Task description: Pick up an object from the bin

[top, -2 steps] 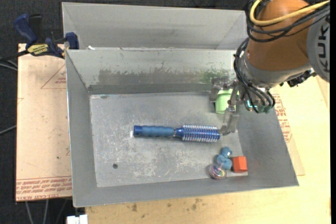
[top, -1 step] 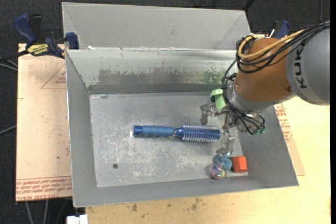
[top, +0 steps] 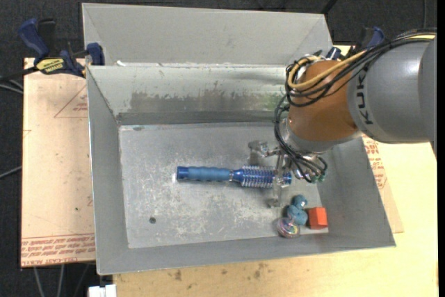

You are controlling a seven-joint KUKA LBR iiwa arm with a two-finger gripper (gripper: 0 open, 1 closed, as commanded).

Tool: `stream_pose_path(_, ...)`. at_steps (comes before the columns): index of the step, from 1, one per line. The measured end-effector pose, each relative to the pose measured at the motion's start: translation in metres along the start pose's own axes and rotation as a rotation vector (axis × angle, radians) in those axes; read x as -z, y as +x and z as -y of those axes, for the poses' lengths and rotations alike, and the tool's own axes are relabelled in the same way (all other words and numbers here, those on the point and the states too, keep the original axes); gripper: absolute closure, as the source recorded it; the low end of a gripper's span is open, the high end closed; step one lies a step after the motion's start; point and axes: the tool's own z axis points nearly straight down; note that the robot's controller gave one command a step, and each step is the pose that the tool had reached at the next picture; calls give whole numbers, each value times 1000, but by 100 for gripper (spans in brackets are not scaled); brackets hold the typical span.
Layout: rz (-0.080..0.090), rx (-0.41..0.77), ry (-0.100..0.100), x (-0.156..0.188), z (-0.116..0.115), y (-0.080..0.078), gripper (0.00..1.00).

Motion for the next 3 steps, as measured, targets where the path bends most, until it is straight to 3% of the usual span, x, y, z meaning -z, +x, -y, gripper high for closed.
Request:
stream_pose_path(1, 2, -1, 2, 2, 1, 0, 100)
stream_pose_path(2, 10, 13, 6, 110, 9, 18, 100)
stream_pose_path(3, 12, -72, 6, 205, 25, 30, 100)
